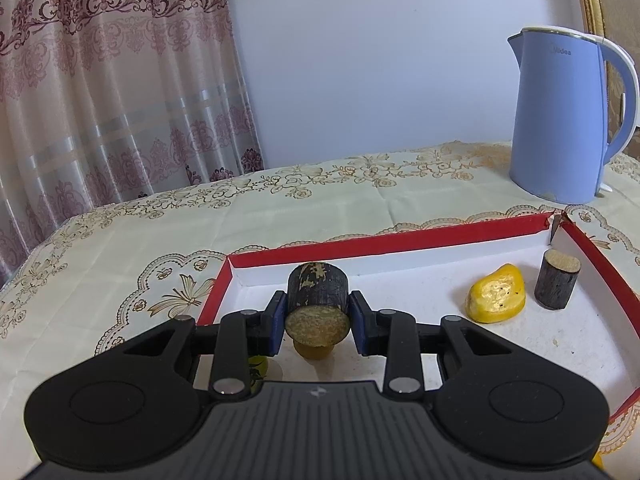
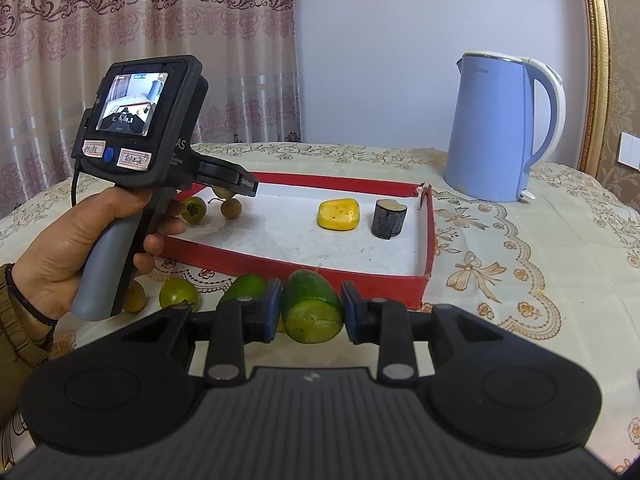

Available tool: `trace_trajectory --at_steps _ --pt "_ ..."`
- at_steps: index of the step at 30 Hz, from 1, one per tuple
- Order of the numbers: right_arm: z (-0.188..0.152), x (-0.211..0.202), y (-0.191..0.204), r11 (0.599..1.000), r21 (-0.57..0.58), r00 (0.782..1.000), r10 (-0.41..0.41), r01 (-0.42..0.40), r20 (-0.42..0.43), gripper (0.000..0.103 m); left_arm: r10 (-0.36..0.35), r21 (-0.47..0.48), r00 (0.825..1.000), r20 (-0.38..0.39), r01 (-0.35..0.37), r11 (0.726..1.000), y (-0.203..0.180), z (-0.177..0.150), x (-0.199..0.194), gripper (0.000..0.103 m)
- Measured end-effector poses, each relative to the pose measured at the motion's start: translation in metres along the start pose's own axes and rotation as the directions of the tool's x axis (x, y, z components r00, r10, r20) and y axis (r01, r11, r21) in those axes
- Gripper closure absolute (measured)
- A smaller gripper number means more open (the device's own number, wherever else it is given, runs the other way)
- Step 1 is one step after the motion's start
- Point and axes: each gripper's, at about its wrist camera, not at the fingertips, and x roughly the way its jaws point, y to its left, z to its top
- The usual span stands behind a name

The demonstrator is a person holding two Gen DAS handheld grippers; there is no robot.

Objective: Organize fruits
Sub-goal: 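Carry the eggplant chunk into the tray and open the left gripper, then carry the cucumber chunk into the tray and open the right gripper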

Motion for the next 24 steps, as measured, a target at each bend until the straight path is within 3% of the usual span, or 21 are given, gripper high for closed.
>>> trace_trajectory --at_steps 8,10,12,13,24 --pt "0.002 0.001 0.0 1.0 -0.001 1.0 -0.002 0.002 0.002 0.074 -0.003 0.002 1.0 0.003 0.003 1.0 -0.001 0.0 -0.001 0.07" --pt "0.002 0.0 0.0 1.0 -0.002 1.0 -0.002 0.002 0.002 0.074 0.004 0.0 1.0 0.017 -0.004 1.0 0.0 0.001 -0.004 0.061" --pt "0.003 0.001 0.001 1.0 -0.004 1.0 -0.004 0.004 0.001 0.074 0.011 -0.004 0.999 0.035 -0.011 1.0 0.0 0.001 -0.008 0.038" --pt "0.004 0.001 0.001 1.0 -0.007 1.0 -0.004 0.004 0.0 0.074 0.018 -0.005 0.999 0.044 -0.017 1.0 0.0 0.001 -0.009 0.035" --pt "0.018 0.009 -0.009 1.0 -0.015 1.0 -0.024 0.025 0.008 0.073 0.024 -0.016 0.998 0.064 -0.023 1.0 0.004 0.004 -0.015 0.034"
